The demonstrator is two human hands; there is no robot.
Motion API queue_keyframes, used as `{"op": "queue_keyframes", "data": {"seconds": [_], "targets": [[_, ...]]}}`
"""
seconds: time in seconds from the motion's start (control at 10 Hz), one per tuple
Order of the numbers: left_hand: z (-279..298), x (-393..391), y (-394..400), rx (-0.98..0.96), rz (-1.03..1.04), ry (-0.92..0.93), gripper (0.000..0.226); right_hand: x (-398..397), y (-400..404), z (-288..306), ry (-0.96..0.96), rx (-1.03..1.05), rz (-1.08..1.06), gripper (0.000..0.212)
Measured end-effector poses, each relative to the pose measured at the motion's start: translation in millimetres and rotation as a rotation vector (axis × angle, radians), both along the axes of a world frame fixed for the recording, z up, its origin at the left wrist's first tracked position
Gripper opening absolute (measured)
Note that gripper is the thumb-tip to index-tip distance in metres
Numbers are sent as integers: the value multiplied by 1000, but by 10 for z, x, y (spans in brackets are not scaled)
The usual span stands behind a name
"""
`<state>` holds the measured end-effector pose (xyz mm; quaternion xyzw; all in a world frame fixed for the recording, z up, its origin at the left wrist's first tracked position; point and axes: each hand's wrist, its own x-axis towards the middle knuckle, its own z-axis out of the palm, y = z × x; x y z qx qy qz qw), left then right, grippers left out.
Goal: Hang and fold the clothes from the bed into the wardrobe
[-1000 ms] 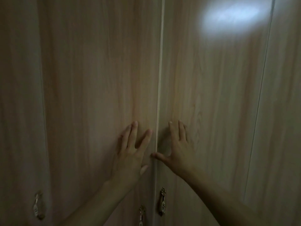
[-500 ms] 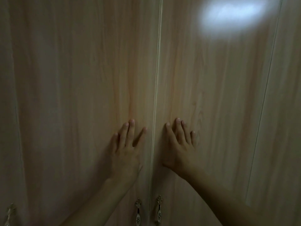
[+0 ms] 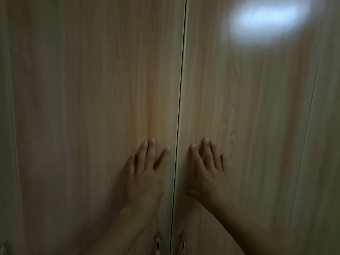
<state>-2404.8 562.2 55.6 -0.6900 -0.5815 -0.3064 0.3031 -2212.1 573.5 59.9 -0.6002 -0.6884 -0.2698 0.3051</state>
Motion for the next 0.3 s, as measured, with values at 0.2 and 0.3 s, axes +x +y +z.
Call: {"op": "queue_keyframes", "data": {"seconds": [0.2,0.3], "targets": [[174,11,-180,-161,-46,-18,99,7,-326,282,11,-147,51,127],[287,-49,-366,-363,-177,-74,88,-17,-579,332,71,-151,105,100]]}}
